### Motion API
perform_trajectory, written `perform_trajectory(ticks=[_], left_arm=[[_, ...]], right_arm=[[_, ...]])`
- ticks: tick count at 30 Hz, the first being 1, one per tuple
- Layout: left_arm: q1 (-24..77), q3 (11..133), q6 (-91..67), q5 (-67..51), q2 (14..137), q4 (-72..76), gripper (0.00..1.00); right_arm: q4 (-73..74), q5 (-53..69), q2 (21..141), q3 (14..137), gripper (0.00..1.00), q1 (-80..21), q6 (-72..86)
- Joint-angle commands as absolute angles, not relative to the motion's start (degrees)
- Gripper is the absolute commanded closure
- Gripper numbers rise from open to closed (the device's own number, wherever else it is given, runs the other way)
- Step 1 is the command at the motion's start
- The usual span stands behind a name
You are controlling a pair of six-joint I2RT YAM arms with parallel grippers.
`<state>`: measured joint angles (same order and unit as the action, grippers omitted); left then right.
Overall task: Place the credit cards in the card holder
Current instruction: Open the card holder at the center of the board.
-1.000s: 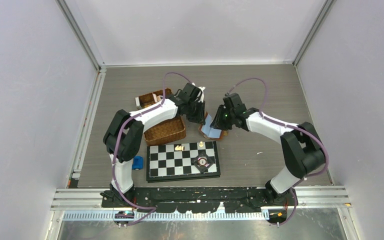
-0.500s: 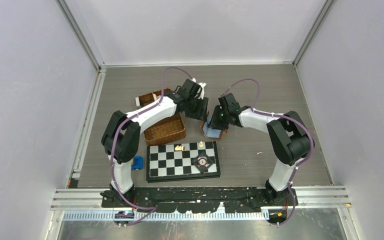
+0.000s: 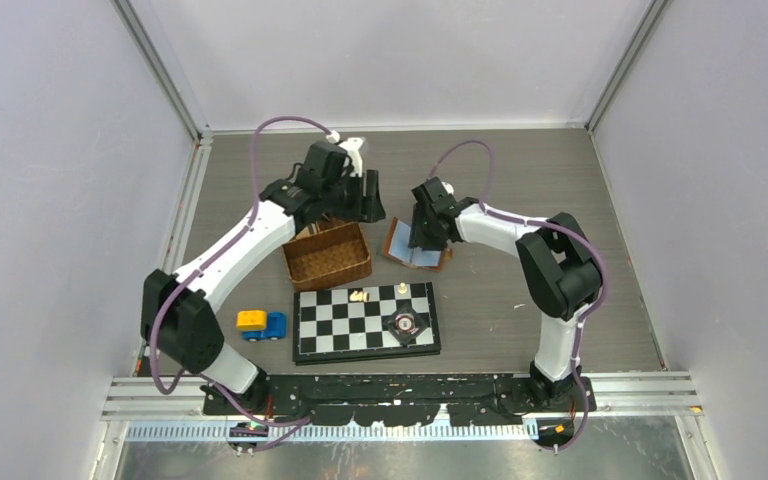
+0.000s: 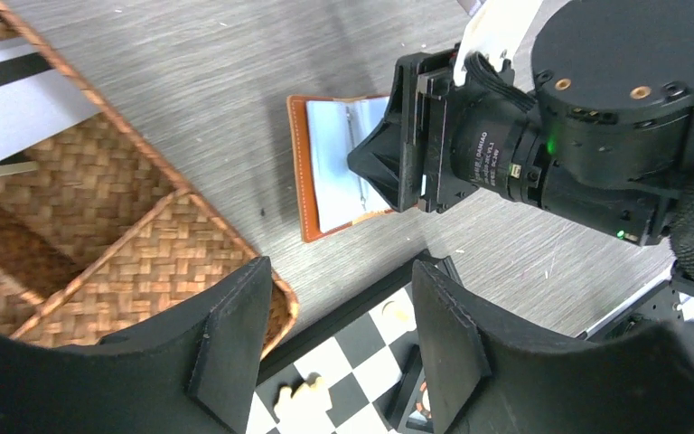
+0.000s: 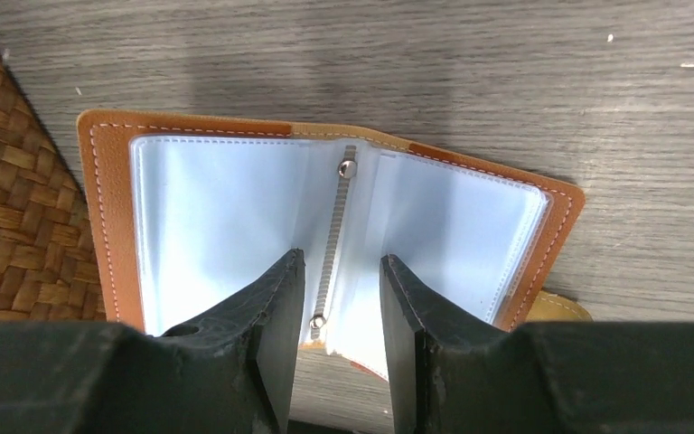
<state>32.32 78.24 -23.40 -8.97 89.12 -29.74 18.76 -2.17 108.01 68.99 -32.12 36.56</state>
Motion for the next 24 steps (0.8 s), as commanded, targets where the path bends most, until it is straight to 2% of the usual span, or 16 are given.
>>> perform_trajectory(ticks=[1, 6, 15, 24], left_arm=[[29.7, 76.4, -22.2, -9.0, 84.1, -32.1, 0.39], [26.6, 74.3, -20.6, -8.9, 79.8, -34.9, 0.36], [24.1, 72.3, -18.3, -6.5, 71.7, -39.9, 0.28], [21.6, 71.8, -16.4, -9.9, 69.4, -43.5, 0.24]], right_arm=[[27.6, -13.2, 112.0, 72.0, 0.58, -33.9, 33.0], [33.5, -17.6, 115.1, 75.2, 0.56, -36.1, 31.4], [39.9, -22.8, 119.2, 79.1, 0.45, -39.2, 29.5], [41.0, -20.1, 112.7, 78.5, 0.41, -39.1, 27.5]])
